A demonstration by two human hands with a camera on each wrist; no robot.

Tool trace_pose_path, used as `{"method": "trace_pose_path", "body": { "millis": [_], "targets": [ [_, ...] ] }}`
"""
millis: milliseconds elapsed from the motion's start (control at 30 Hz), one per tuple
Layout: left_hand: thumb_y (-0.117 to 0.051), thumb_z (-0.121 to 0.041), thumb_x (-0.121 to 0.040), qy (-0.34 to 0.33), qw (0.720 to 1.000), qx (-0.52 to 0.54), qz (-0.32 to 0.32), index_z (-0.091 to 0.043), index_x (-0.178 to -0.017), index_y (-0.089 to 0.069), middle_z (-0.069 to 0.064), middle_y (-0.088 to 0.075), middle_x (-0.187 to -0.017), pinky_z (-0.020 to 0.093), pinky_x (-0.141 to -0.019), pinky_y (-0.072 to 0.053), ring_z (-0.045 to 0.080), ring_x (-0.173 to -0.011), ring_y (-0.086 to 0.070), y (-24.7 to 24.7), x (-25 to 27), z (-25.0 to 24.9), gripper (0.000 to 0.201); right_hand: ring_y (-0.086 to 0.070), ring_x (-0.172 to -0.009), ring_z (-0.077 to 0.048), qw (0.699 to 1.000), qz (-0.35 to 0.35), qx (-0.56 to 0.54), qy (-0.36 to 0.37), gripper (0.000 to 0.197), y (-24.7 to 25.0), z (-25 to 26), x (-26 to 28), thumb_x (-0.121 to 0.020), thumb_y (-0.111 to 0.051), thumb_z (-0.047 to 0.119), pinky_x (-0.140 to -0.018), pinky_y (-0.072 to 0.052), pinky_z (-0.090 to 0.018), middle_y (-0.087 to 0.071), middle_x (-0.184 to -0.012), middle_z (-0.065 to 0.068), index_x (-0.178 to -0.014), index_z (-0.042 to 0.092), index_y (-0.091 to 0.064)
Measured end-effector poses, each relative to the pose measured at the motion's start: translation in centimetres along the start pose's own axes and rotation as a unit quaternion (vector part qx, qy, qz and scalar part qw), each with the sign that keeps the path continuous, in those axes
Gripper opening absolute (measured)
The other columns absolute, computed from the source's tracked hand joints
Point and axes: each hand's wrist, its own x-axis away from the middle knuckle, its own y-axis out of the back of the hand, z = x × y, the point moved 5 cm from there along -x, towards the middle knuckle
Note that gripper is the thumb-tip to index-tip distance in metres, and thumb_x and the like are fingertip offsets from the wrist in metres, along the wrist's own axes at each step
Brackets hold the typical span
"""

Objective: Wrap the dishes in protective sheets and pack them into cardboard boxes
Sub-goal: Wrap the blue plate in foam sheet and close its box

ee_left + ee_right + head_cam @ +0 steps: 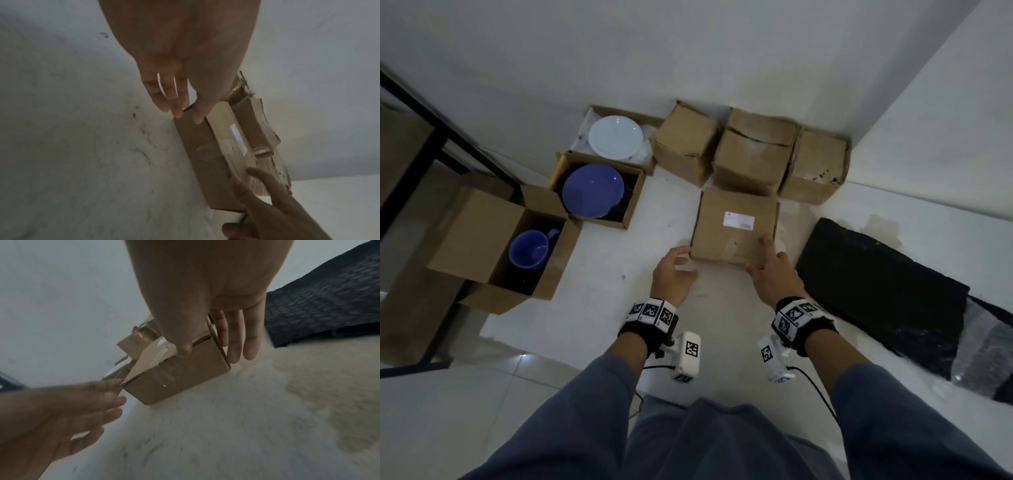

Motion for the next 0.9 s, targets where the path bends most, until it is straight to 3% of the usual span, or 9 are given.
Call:
{"method": "trace_pose_path", "body": {
  "millis": [67,200,333,433,533,633,700,767,900],
  "targets": [
    [-0.07,0.002,-0.082,0.009,0.998,0.016,0.053,-0.018,-0.113,-0.066,-0.002,-0.062,-0.095,0.011,-0.066,-0.048,0.014,-0.089,-0.06,0.9,-0.7,0.5,0.037,-0.06,-0.104,-0.037,0.999,-0.005,0.028,-0.02,0.072,0.6,0.4,-1.2,-0.097,-0.048,0.054,-0.084,-0.05,-0.048,-0.055,-0.124,-0.013,-0.153,0.041,-0.005],
    [-0.07,-0.007,-0.076,-0.003,0.997,0.013,0.081,-0.027,-0.093,-0.072,0.001,-0.069,-0.087,0.035,-0.082,-0.055,0.02,-0.086,-0.066,3.9,-1.4,2.3,0.027,-0.064,-0.101,-0.034,0.997,-0.018,0.063,-0.039,0.071,1.4,0.8,-1.5,-0.095,-0.05,0.057,-0.082,-0.05,-0.046,-0.064,-0.116,-0.011,-0.151,0.043,-0.009],
    [-0.067,-0.003,-0.086,-0.025,0.998,-0.038,0.031,-0.029,-0.091,-0.072,-0.001,-0.071,-0.086,0.027,-0.077,-0.053,0.009,-0.079,-0.067,8.3,-2.5,2.9,0.027,-0.063,-0.094,-0.031,0.996,-0.042,0.066,-0.037,0.072,0.7,0.8,-0.1,-0.094,-0.05,0.059,-0.082,-0.054,-0.046,-0.063,-0.107,-0.007,-0.15,0.042,-0.01],
    [-0.063,0.002,-0.086,-0.052,0.995,-0.081,-0.013,-0.024,-0.101,-0.069,0.001,-0.066,-0.101,0.02,-0.075,-0.049,0.006,-0.08,-0.062,12.0,-3.8,2.0,0.03,-0.064,-0.094,-0.026,0.997,-0.063,0.003,-0.033,0.074,0.1,0.5,1.8,-0.092,-0.06,0.049,-0.082,-0.054,-0.042,-0.063,-0.105,-0.002,-0.151,0.035,-0.018],
    [-0.062,-0.002,-0.086,-0.084,0.985,-0.144,-0.04,-0.025,-0.121,-0.06,0.0,-0.054,-0.122,0.033,-0.084,-0.053,0.015,-0.09,-0.059,14.6,-6.0,1.0,0.043,-0.06,-0.078,-0.013,0.997,-0.078,-0.015,0.019,0.069,-0.8,0.2,4.4,-0.091,-0.065,0.035,-0.07,-0.052,-0.032,-0.06,-0.102,0.004,-0.149,0.031,-0.028],
    [-0.063,-0.007,-0.088,-0.108,0.971,-0.212,0.005,-0.018,-0.145,-0.042,0.005,-0.039,-0.146,0.042,-0.1,-0.048,0.024,-0.117,-0.054,14.6,-8.6,0.0,0.061,-0.057,-0.067,-0.004,0.998,-0.049,-0.018,0.04,0.062,-2.7,-0.8,6.5,-0.09,-0.067,0.027,-0.065,-0.048,-0.026,-0.056,-0.101,0.009,-0.144,0.034,-0.036],
    [-0.063,-0.01,-0.091,-0.073,0.966,-0.242,0.051,-0.013,-0.154,-0.029,0.008,-0.024,-0.157,0.039,-0.108,-0.041,0.024,-0.131,-0.047,13.8,-10.3,0.0,0.072,-0.056,-0.066,-0.003,0.999,-0.027,-0.02,0.042,0.056,-3.9,-1.5,7.6,-0.089,-0.069,0.021,-0.065,-0.049,-0.027,-0.055,-0.099,0.011,-0.139,0.031,-0.046],
    [-0.063,-0.012,-0.091,-0.031,0.966,-0.246,0.076,-0.011,-0.155,-0.026,0.008,-0.018,-0.159,0.034,-0.106,-0.041,0.024,-0.13,-0.05,13.1,-11.4,0.2,0.074,-0.056,-0.067,-0.003,0.999,0.0,-0.016,0.033,0.05,-5.1,-2.1,8.6,-0.089,-0.069,0.019,-0.067,-0.052,-0.03,-0.055,-0.097,0.012,-0.135,0.03,-0.05],
    [-0.059,-0.007,-0.089,-0.059,0.961,-0.268,0.04,-0.012,-0.143,-0.044,0.012,-0.034,-0.142,0.039,-0.097,-0.048,0.033,-0.112,-0.057,12.3,-11.5,0.2,0.057,-0.056,-0.069,-0.003,0.999,0.031,-0.012,0.003,0.038,-6.6,-2.9,9.9,-0.091,-0.066,0.021,-0.069,-0.051,-0.029,-0.055,-0.092,0.014,-0.124,0.034,-0.054]
  ]
}}
